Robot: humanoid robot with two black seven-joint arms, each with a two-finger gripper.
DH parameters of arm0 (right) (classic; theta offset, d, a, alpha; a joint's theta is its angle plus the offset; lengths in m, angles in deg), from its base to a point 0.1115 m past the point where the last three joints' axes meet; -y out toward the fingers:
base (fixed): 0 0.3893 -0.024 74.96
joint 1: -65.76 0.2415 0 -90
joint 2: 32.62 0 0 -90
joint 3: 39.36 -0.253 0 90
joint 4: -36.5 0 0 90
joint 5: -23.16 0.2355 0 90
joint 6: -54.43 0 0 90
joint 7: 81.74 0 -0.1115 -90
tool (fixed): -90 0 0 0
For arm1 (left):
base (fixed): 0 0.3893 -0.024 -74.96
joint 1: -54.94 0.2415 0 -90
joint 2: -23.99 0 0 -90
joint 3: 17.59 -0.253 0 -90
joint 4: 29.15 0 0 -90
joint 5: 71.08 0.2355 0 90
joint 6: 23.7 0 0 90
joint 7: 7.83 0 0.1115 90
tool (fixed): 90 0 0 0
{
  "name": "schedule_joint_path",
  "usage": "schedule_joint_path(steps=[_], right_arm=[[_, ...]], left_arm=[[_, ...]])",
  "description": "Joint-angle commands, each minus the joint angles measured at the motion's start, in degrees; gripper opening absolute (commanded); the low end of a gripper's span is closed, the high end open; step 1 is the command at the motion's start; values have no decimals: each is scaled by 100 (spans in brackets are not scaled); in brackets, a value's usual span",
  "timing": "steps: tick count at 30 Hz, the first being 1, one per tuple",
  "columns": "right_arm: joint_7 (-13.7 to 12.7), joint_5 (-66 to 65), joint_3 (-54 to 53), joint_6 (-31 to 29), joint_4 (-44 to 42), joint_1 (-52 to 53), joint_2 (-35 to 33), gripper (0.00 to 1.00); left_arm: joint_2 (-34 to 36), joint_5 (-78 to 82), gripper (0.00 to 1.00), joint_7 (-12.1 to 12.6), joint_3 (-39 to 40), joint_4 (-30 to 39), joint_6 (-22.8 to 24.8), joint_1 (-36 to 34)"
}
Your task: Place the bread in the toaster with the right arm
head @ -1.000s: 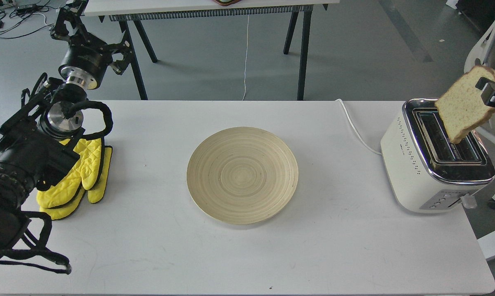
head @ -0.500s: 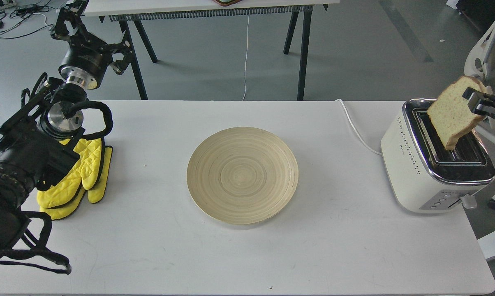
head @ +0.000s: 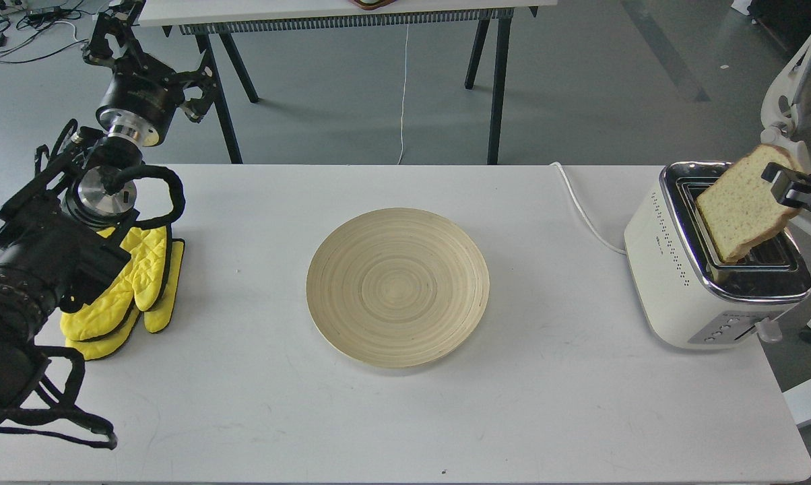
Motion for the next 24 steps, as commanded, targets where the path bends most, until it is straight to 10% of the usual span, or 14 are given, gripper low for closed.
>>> schedule_joint_path(steps=[1, 6, 15, 18, 24], right_arm=[[0, -6, 0, 16, -12, -16, 12, 9], [9, 3, -9, 68, -91, -16, 126, 44], [18, 56, -254, 113, -74, -7, 302, 66], [62, 265, -675, 113, -74, -7, 407, 96], [79, 2109, -1677, 95, -100, -7, 969, 99]], left_arm=[[0, 0, 100, 0, 0, 0, 0, 0], [0, 0, 100, 0, 0, 0, 0, 0], [0, 0, 100, 0, 0, 0, 0, 0], [0, 0, 100, 0, 0, 0, 0, 0], [0, 0, 100, 0, 0, 0, 0, 0]])
